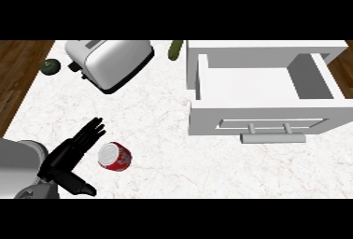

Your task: Pick up the can, place it into the drawer and close the drawer

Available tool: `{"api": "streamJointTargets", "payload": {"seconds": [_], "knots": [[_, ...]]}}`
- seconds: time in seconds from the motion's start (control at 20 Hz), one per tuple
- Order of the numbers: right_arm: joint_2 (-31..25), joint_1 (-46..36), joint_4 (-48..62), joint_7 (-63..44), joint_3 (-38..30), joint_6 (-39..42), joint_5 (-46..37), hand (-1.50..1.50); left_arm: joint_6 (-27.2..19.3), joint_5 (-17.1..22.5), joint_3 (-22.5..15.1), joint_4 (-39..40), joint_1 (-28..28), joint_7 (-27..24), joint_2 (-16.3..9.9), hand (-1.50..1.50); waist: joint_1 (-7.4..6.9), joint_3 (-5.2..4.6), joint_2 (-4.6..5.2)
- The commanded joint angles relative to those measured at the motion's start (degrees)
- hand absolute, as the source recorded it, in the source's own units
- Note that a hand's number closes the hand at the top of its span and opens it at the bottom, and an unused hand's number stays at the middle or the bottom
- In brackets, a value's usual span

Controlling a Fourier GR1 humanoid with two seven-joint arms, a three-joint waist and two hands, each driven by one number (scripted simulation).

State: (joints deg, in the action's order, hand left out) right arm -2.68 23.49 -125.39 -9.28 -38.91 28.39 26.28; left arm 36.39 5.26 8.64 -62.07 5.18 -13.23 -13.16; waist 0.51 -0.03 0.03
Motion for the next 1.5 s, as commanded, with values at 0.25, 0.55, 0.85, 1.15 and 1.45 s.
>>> {"api": "streamJointTargets", "payload": {"seconds": [0.25,0.55,0.85,1.15,1.45], "knots": [[0.05,-0.52,-1.48,-2.46,-2.50,0.79,2.53,-1.50,0.34,-6.80,0.76,24.48,9.63,-13.82,-1.48,-1.50,0.39,-0.05,0.14],[-0.32,-1.00,-0.96,-4.44,-4.19,2.29,4.61,-1.50,0.75,-7.95,-0.44,27.12,10.20,-16.51,-0.65,-1.50,0.05,-0.01,0.01],[-0.95,0.27,0.36,-4.44,-7.19,4.60,7.58,-1.50,-0.95,-6.93,-0.68,28.65,10.62,-15.91,2.58,-1.50,0.02,0.01,-0.03],[1.33,0.94,-0.89,-3.06,-7.06,6.35,5.68,-1.50,1.52,-4.31,-1.26,25.98,11.96,-11.19,4.83,1.50,-0.05,0.04,-0.10],[2.07,1.16,-0.31,-3.16,-5.50,5.61,5.63,-1.50,6.43,-3.45,-2.50,26.39,13.69,-12.09,5.76,1.50,-0.07,0.02,-0.08]]}}
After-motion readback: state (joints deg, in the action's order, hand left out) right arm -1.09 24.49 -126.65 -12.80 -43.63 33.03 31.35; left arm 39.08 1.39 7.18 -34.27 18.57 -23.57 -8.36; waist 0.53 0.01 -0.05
